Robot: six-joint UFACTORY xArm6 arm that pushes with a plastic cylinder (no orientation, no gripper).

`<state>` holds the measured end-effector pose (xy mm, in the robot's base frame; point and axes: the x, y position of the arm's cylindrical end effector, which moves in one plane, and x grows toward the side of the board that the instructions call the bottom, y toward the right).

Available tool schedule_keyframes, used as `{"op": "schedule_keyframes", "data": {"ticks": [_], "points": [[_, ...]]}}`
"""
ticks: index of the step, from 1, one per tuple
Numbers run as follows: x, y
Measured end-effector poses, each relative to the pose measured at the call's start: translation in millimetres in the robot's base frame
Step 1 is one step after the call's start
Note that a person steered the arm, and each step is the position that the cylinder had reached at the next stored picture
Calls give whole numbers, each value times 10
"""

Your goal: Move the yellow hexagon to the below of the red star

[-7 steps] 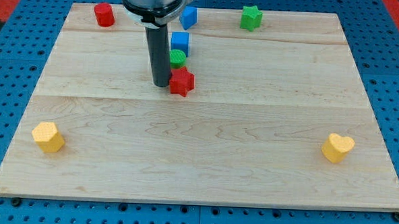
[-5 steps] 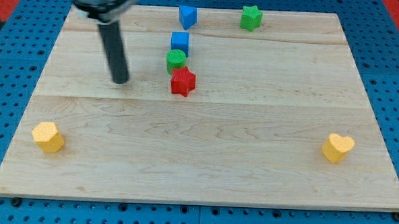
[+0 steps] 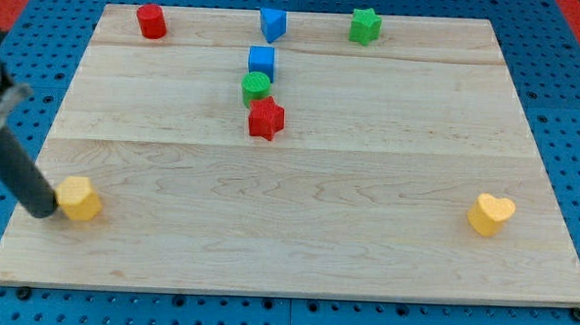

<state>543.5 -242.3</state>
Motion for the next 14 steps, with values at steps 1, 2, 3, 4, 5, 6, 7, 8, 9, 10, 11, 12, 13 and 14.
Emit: {"op": "schedule_keyframes", "data": {"ticks": [1,2,3,4,5,6,7,8,9,10,11,12,13,14], "points": [[-2,471],[-27,886],[-91,1214],[-43,1059],[-53,748],[-230,729],[-289,839],[-303,1189],[-317,1553],[-319,1521],[-446,1369],[-637,1329],[-641,1555],[-641,1618]]}}
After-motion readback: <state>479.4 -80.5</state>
